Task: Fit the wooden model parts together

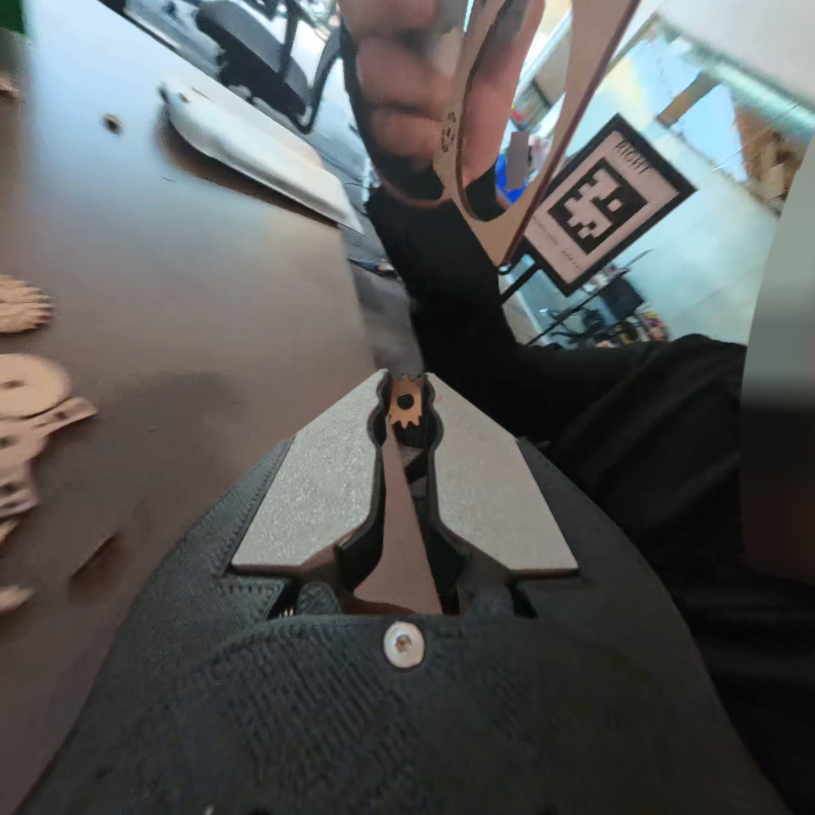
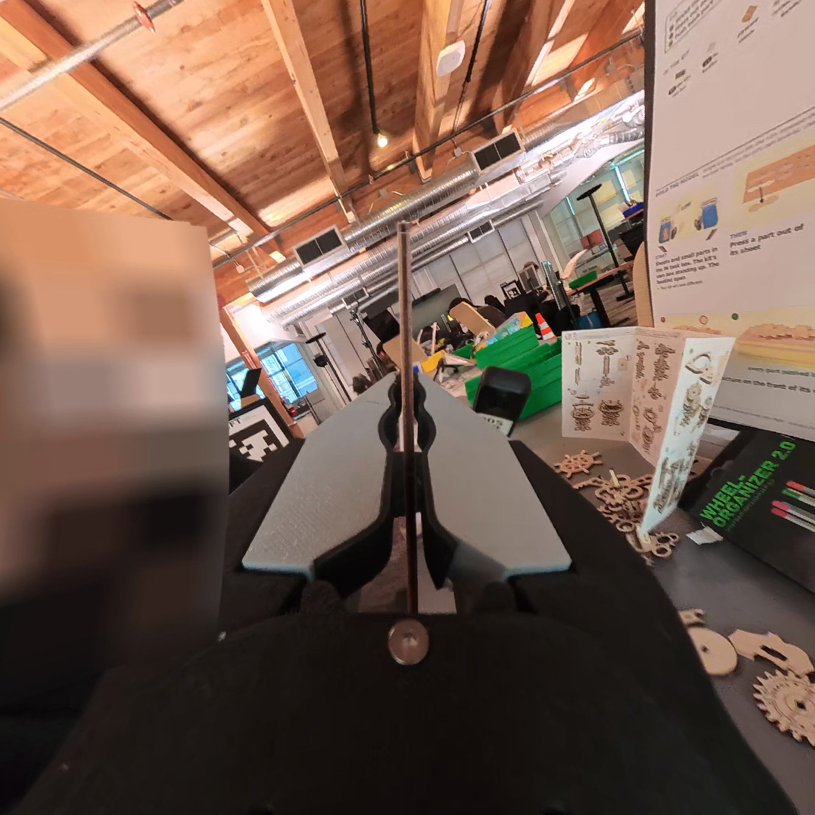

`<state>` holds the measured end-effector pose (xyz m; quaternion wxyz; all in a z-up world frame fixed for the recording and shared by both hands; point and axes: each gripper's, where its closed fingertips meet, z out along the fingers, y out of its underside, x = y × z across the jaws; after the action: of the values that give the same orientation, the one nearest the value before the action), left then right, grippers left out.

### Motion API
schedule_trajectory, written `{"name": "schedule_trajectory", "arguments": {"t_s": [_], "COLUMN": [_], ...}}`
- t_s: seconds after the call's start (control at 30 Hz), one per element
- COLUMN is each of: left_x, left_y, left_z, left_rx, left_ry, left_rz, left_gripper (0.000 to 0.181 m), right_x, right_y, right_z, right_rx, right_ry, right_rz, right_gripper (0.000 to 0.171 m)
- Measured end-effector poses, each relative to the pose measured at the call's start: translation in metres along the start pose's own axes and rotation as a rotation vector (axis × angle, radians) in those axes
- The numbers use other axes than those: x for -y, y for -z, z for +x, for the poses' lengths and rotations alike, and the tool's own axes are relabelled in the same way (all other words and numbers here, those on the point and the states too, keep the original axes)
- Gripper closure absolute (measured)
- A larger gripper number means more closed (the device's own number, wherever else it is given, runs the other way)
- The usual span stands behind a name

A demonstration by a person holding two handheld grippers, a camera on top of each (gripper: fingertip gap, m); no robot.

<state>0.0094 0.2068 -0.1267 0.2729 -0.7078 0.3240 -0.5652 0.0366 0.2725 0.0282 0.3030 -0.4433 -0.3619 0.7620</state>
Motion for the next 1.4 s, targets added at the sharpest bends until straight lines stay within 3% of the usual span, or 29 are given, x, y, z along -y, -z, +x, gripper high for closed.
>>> {"name": "schedule_trajectory", "arguments": {"t_s": [0.03,0.13,0.3,0.5,0.63,0.73,0.97,1.1,1.2,1.3,1.4], "left_x": [-0.004,-0.002,0.036,0.056,0.047,0.046,0.046,0.032,0.022,0.013,0.019], "left_y": [-0.016,-0.041,-0.019,-0.019,-0.028,-0.023,-0.016,-0.02,-0.019,-0.024,-0.021], "left_z": [-0.001,0.005,0.031,0.026,-0.005,-0.021,-0.051,-0.074,-0.091,-0.089,-0.078], "left_rx": [-0.021,-0.054,-0.166,-0.222,-0.056,0.059,0.242,0.393,0.534,0.549,0.553], "left_ry": [0.007,-0.086,-0.178,-0.195,-0.222,-0.262,-0.258,-0.24,-0.253,-0.282,-0.293], "left_rz": [-0.01,0.023,0.286,0.455,0.374,0.379,0.362,0.212,0.107,0.013,0.024], "left_gripper": [0.171,0.171,0.171,0.171,0.171,0.172,0.174,0.174,0.173,0.159,0.143], "right_x": [-0.004,-0.031,-0.061,-0.125,-0.125,-0.131,-0.143,-0.141,-0.15,-0.14,-0.129], "right_y": [0.003,0.023,0.084,0.066,0.067,0.081,0.104,0.112,0.127,0.121,0.114], "right_z": [0.004,0.028,0.075,0.071,0.061,0.06,0.069,0.079,0.096,0.094,0.089], "right_rx": [-0.024,-0.167,-0.529,-0.367,-0.2,-0.181,-0.212,-0.269,-0.407,-0.387,-0.395], "right_ry": [0.008,-0.014,-0.055,-0.258,-0.386,-0.432,-0.511,-0.529,-0.554,-0.517,-0.444], "right_rz": [-0.031,-0.194,-0.385,-0.623,-0.547,-0.562,-0.581,-0.553,-0.591,-0.556,-0.552], "right_gripper": [0.171,0.171,0.171,0.171,0.171,0.171,0.171,0.171,0.171,0.171,0.171]}}
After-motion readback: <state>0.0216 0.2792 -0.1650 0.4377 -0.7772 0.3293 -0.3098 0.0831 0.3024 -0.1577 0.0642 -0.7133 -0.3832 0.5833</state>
